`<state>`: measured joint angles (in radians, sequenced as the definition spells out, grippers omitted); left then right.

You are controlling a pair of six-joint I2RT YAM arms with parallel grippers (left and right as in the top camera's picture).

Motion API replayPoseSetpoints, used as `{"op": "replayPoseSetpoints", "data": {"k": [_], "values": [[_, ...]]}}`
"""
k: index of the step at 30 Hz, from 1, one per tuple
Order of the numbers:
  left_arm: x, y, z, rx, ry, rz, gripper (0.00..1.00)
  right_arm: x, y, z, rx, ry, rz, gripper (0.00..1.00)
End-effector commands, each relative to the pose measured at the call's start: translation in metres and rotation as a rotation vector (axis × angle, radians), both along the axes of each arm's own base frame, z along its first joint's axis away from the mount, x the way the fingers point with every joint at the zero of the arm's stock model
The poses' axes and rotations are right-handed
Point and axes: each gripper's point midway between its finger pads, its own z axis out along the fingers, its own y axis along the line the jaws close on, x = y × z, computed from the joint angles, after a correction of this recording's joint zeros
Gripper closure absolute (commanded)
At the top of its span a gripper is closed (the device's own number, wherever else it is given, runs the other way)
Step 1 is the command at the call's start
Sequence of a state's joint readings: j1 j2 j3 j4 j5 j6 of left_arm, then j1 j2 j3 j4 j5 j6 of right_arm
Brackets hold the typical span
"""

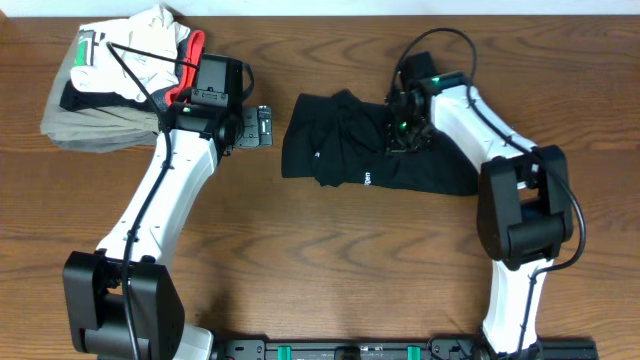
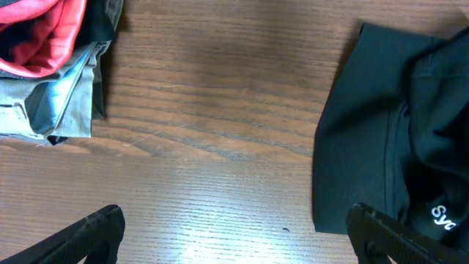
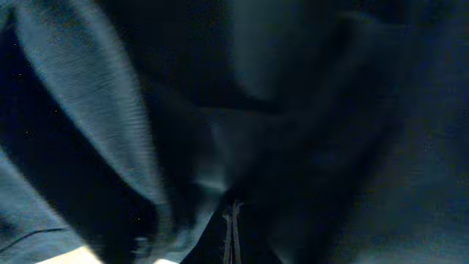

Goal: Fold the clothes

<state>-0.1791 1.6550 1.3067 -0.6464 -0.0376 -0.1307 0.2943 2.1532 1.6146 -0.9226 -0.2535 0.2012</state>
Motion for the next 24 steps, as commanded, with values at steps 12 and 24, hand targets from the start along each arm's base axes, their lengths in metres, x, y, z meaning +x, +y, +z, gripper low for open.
{"op": "replayPoseSetpoints", "data": {"k": [12,24], "values": [[0.003,0.006,-0.006,-0.073,0.025,-0.030,0.02,0.008,0.014,0.085,0.032,-0.217,0.049,0.99],[0.010,-0.030,-0.062,-0.224,0.132,-0.222,0.02,0.006,-0.095,0.077,-0.105,-0.109,-0.178,0.92]]}}
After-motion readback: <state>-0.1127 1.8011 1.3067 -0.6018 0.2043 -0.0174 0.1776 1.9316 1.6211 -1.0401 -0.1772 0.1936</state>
